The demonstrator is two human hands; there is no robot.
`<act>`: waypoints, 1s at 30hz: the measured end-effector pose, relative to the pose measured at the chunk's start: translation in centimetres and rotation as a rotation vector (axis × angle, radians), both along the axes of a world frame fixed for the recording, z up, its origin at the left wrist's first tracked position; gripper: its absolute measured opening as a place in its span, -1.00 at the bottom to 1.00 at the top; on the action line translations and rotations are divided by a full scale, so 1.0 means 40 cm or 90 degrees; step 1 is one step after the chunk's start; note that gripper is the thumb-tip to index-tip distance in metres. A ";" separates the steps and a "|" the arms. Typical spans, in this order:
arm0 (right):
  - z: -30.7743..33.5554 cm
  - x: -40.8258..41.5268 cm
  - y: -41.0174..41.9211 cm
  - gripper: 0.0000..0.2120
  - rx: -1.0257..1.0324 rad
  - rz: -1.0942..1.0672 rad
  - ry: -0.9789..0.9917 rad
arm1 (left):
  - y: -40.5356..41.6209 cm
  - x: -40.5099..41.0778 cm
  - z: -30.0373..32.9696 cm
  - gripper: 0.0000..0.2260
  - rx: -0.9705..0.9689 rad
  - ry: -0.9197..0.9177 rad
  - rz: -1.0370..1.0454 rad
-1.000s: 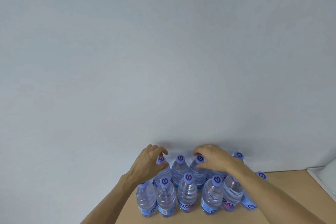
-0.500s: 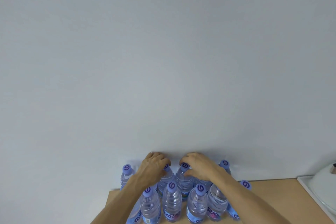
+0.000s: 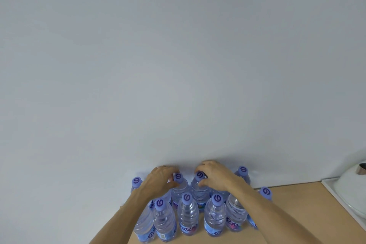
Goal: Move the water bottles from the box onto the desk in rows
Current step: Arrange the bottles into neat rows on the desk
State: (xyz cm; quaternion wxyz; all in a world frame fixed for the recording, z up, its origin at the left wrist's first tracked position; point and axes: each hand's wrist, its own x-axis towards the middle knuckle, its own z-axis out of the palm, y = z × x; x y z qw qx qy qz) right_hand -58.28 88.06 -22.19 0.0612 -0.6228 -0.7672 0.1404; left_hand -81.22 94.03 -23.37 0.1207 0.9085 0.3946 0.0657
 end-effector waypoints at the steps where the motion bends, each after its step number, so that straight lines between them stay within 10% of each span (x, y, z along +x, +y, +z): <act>1: -0.001 -0.002 -0.001 -0.56 0.003 -0.012 0.009 | 0.005 -0.006 0.005 -0.69 -0.026 -0.008 0.005; 30: 0.060 0.092 -0.025 -0.68 -0.029 -0.088 0.163 | -0.008 0.045 0.014 -0.69 -0.049 -0.119 -0.015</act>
